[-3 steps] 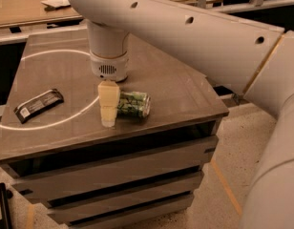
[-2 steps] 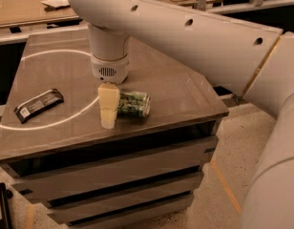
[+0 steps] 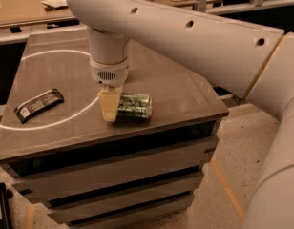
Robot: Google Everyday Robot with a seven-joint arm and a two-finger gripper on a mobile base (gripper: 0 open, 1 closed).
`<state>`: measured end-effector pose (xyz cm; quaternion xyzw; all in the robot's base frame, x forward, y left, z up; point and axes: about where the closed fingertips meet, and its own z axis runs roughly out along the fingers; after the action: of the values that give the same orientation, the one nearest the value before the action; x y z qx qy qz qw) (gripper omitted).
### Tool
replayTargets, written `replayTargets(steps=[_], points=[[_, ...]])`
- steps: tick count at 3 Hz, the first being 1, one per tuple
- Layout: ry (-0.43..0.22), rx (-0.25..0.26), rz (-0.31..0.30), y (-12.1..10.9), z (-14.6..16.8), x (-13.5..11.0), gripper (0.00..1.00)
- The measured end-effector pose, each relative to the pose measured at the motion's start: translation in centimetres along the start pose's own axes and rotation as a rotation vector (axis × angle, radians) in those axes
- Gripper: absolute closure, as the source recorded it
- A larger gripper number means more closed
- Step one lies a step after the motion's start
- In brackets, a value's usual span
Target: Place green can upright
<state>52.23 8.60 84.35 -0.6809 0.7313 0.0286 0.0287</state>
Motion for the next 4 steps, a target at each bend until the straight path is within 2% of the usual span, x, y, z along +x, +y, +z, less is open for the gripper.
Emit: replayTargets(steps=[1,2,3,4], points=[[-0.023,0.007,0.01,0.2,-0.9,0.5,0.95],[-0.078,0.036,-0.003,-0.4,-3.0,2.8,1.0],[-0.094,0.107,-0.06,-0.9,-6.5,4.6,1.0],[-0.099,0.126,-0.084,-1.1,-7.3,4.9,1.0]])
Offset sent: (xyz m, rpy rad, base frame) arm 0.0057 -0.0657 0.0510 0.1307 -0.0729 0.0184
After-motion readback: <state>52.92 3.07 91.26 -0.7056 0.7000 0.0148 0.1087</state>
